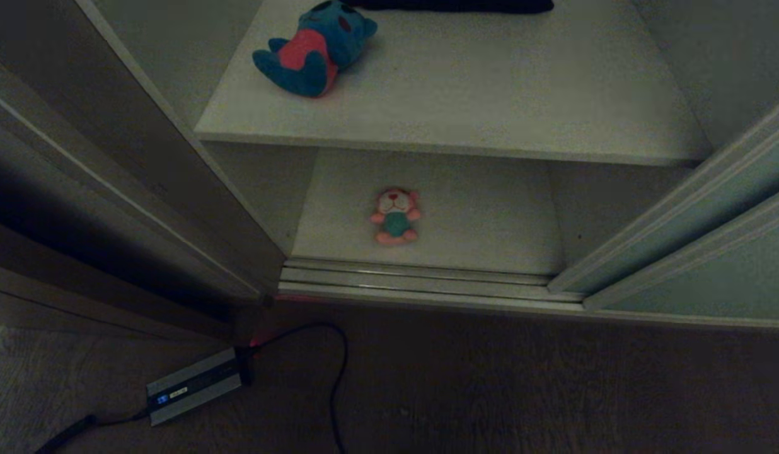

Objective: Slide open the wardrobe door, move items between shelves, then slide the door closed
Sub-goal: Place the pink doll on the higher shelf

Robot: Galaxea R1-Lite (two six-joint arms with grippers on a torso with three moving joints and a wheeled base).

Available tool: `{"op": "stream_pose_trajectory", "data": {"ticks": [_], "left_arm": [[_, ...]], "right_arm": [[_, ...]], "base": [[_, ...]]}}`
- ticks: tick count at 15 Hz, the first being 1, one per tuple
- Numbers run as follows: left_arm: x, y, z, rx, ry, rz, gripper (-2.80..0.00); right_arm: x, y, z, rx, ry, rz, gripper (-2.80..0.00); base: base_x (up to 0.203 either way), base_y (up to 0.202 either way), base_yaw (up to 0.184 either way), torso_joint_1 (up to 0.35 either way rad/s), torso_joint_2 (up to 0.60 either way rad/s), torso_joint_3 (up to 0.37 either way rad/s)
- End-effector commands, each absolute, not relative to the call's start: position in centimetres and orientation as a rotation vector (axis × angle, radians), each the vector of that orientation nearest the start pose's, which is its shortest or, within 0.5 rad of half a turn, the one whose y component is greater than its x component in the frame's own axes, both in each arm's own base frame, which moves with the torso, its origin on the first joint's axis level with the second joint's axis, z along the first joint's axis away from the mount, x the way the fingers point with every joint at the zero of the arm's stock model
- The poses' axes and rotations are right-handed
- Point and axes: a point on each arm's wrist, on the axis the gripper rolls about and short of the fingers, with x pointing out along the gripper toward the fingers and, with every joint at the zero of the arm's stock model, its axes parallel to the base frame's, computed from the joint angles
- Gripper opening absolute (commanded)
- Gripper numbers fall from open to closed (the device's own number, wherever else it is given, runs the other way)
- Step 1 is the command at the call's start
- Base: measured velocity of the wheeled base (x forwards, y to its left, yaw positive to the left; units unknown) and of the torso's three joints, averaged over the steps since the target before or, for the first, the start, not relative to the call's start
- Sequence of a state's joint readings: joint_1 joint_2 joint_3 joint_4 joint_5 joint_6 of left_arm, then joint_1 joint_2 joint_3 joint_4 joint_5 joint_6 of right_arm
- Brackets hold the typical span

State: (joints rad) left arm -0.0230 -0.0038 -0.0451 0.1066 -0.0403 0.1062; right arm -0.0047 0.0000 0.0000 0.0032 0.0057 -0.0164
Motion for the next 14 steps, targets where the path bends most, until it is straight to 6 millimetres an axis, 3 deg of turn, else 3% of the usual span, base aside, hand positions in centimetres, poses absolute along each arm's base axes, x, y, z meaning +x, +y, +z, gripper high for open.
{"op": "stream_pose_trajectory", "data": {"ticks": [1,14], "left_arm": [[-2.67,-0.03,7.61,0.105,0.064,-0.068,-2.8],[-2.67,-0.03,7.62,0.104,0.063,-0.068,-2.8]], "right_arm": [[-2.26,0.02,7.43,-0.017,0.006,0.002,-2.8],[-2.26,0.02,7.44,-0.017,0.006,0.002,-2.8]], "base": [[0.0,0.0,0.0,0.005,0.0,-0.194],[0.0,0.0,0.0,0.002,0.0,-0.196]]}}
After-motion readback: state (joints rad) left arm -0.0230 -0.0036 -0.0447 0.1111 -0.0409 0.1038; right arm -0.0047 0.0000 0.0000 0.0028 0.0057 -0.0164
